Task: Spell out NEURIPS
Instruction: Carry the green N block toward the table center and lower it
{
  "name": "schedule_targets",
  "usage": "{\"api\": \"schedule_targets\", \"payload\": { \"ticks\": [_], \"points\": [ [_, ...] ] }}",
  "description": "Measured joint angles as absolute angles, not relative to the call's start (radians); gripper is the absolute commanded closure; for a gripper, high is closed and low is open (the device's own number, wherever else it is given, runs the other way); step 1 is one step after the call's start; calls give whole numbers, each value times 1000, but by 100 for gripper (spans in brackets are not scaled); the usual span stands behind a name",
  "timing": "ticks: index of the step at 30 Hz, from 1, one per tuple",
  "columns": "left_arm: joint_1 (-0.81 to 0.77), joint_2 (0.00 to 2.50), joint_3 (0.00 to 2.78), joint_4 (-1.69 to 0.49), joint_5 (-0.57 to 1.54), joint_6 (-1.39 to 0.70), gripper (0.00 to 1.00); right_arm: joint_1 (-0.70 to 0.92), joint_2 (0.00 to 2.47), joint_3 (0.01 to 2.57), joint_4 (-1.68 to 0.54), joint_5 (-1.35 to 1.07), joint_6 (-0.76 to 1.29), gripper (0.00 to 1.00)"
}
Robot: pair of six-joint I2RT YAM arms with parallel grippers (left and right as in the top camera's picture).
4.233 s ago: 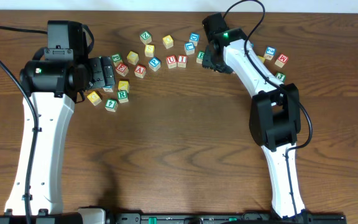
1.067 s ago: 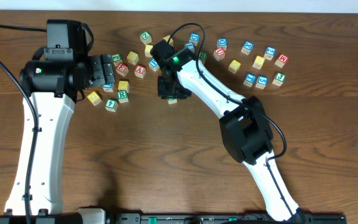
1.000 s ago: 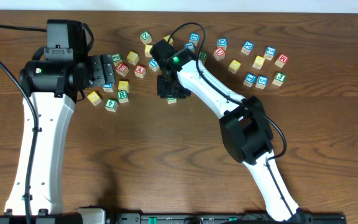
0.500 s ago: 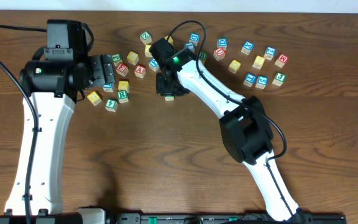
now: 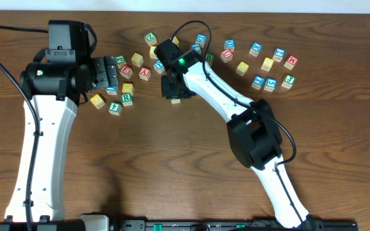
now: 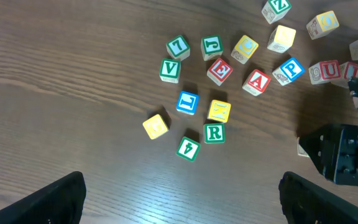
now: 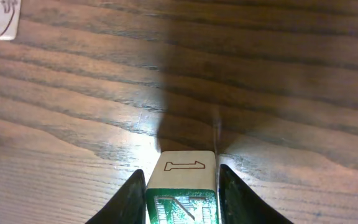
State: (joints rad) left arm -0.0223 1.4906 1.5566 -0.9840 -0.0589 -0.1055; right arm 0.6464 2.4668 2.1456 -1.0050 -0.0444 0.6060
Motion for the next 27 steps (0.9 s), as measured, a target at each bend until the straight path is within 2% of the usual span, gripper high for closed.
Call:
{"api": "schedule_targets", "payload": {
  "ticks": [9, 16, 27],
  "points": [
    [-22, 1491, 1557, -984, -59, -105, 2, 646, 2467, 2146, -1012, -44, 720, 71],
    [-22, 1491, 1557, -984, -59, -105, 2, 646, 2467, 2146, -1027, -45, 776, 71],
    [-22, 1491, 1557, -984, -59, -105, 2, 646, 2467, 2146, -1027, -46, 735, 70]
  ]
}}
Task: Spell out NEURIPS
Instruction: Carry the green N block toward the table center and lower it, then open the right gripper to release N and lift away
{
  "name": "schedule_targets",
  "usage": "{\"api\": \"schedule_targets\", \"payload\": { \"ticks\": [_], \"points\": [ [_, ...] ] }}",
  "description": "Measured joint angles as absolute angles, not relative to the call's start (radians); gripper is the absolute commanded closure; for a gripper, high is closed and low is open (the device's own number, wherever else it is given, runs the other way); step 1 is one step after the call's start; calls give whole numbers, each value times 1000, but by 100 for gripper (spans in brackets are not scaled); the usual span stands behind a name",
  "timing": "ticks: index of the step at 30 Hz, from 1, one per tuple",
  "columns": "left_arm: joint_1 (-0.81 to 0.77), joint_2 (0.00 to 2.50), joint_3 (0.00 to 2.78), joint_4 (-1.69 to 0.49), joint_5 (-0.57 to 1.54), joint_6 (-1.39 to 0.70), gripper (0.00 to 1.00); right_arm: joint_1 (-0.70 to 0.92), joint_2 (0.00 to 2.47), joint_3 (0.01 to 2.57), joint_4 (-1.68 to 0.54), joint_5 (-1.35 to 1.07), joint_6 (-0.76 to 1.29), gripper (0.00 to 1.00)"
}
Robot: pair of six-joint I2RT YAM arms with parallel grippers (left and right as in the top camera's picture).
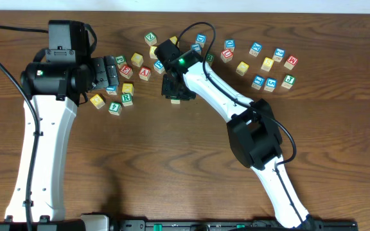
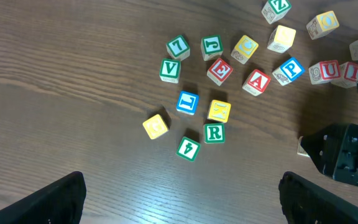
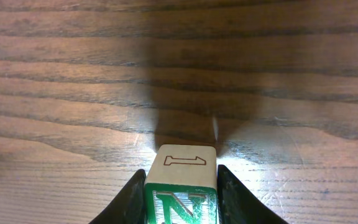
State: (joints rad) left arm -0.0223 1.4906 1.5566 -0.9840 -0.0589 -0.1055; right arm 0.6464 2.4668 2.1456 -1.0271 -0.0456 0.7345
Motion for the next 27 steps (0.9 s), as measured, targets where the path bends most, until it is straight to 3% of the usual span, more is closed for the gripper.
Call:
{"api": "schedule_targets", "payload": {
  "ticks": [11, 27],
  "points": [
    [-22, 1491, 1557, -984, -59, -105, 2, 646, 2467, 2146, -1027, -53, 655, 64],
    [-22, 1491, 1557, -984, -59, -105, 2, 644, 2467, 2290, -1167, -56, 576, 64]
  ]
}}
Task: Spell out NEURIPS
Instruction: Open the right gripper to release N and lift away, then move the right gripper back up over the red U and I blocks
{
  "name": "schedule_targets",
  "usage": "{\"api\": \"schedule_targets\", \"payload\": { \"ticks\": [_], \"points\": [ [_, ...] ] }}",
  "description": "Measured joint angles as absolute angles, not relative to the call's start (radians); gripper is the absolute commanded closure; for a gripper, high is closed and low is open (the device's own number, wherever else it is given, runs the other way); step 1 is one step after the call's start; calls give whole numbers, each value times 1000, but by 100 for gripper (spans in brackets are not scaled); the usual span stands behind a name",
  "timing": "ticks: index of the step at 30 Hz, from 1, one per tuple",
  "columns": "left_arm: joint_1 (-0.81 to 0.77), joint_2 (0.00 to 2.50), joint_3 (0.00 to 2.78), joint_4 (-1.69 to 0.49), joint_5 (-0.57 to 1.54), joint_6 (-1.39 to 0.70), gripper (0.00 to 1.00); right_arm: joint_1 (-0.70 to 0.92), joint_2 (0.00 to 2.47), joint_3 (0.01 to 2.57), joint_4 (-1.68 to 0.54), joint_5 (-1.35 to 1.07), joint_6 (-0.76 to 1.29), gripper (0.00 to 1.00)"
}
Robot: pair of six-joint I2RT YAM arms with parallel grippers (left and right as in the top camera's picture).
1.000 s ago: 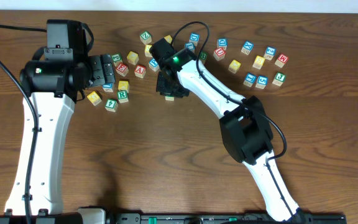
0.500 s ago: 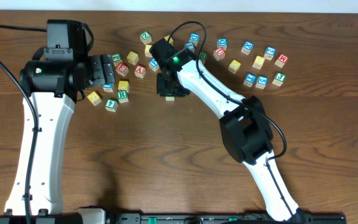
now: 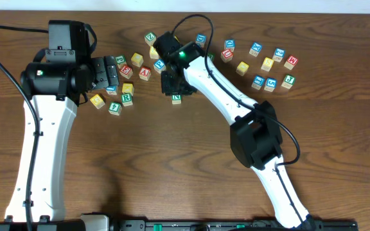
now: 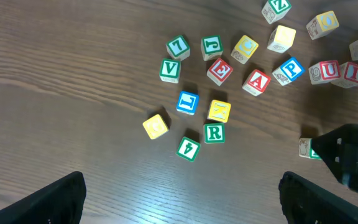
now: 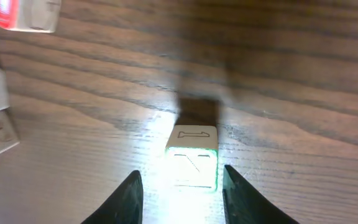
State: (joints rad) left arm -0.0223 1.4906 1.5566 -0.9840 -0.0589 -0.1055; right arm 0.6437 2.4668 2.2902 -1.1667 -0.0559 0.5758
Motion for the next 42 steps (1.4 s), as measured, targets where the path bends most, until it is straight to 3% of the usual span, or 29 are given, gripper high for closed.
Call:
{"api": "schedule_targets", "payload": {
  "ticks": [10, 26, 42],
  "points": [
    [-22, 1491, 1557, -982, -59, -105, 2, 614, 2467, 2452, -1253, -56, 502, 64],
    [-22, 1491, 1557, -982, -51, -105, 2, 407, 2467, 2526, -1273, -42, 437, 55],
    [-22, 1491, 1557, -929, -25, -144, 3, 439, 2467, 2525, -1134, -54, 405, 50]
  ]
}}
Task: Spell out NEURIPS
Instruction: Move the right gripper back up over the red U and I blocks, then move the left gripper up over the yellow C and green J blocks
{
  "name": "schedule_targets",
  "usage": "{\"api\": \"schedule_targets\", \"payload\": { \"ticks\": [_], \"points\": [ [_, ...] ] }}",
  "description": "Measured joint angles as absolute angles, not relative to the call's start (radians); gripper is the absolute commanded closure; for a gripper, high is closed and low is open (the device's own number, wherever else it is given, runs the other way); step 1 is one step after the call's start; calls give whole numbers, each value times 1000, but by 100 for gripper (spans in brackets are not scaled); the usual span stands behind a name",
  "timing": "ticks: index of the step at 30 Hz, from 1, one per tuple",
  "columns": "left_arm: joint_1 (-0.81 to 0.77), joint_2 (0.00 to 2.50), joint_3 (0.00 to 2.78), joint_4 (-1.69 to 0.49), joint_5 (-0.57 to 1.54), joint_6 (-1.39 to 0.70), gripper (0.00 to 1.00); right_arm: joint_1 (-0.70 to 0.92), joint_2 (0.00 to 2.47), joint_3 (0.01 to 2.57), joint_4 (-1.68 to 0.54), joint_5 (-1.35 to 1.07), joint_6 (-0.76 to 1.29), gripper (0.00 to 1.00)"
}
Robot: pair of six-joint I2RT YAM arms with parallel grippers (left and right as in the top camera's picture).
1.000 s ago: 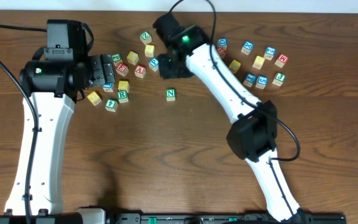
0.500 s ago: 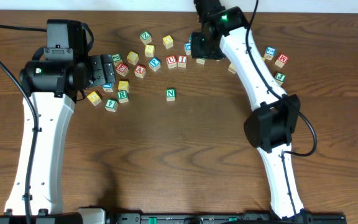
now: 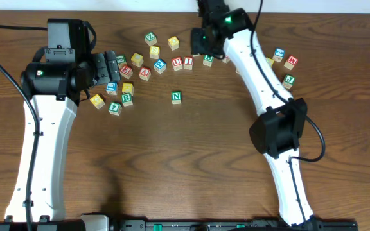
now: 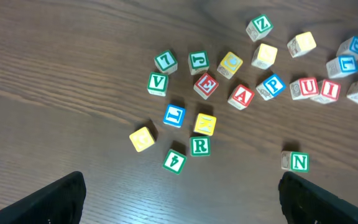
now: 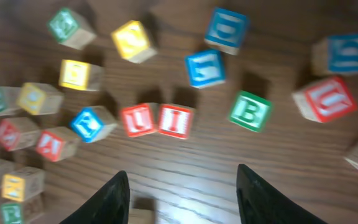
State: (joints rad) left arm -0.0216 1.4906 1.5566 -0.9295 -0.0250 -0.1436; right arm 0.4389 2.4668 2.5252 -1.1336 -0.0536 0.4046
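The green N block [image 3: 176,97] stands alone on the wood, letter up, also in the left wrist view [image 4: 299,162]. My right gripper [image 3: 201,38] hangs open and empty over the far blocks; its wrist view [image 5: 182,193] looks down on the red U [image 5: 140,120] and red I [image 5: 176,121] side by side. Red E [image 4: 206,85], blue P [image 4: 272,85] and green R [image 4: 199,146] lie in the left cluster. My left gripper [image 4: 179,199] is open high above that cluster, holding nothing.
More letter blocks lie scattered along the far side: a green B [image 5: 250,111], a second red U [image 5: 328,99], blue and yellow ones. Another group lies at the far right [image 3: 289,80], partly hidden by the right arm. The table's far edge [image 3: 133,8] is close behind.
My right gripper, then open just over the N block, now hangs open over the far row of blocks. The N block stays where it stood. The left wrist view has shifted slightly.
At first my right gripper was shut on the N block, low over the table right of the left cluster, and it still held it a second later. Then it stood open with the block on the wood. Now it is away at the far blocks.
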Motion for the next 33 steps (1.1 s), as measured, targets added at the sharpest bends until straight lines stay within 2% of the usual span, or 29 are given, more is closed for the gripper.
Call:
{"api": "schedule_targets", "payload": {
  "ticks": [8, 24, 33],
  "points": [
    [16, 1491, 1557, -921, -53, -235, 2, 506, 2467, 2525, -1062, -59, 404, 49],
    [36, 1526, 1557, -877, -59, -262, 2, 584, 2468, 2524, -1005, -68, 417, 49],
    [37, 1694, 1557, -754, 157, -27, 2, 541, 2468, 2524, -1062, -86, 429, 48]
  ]
}}
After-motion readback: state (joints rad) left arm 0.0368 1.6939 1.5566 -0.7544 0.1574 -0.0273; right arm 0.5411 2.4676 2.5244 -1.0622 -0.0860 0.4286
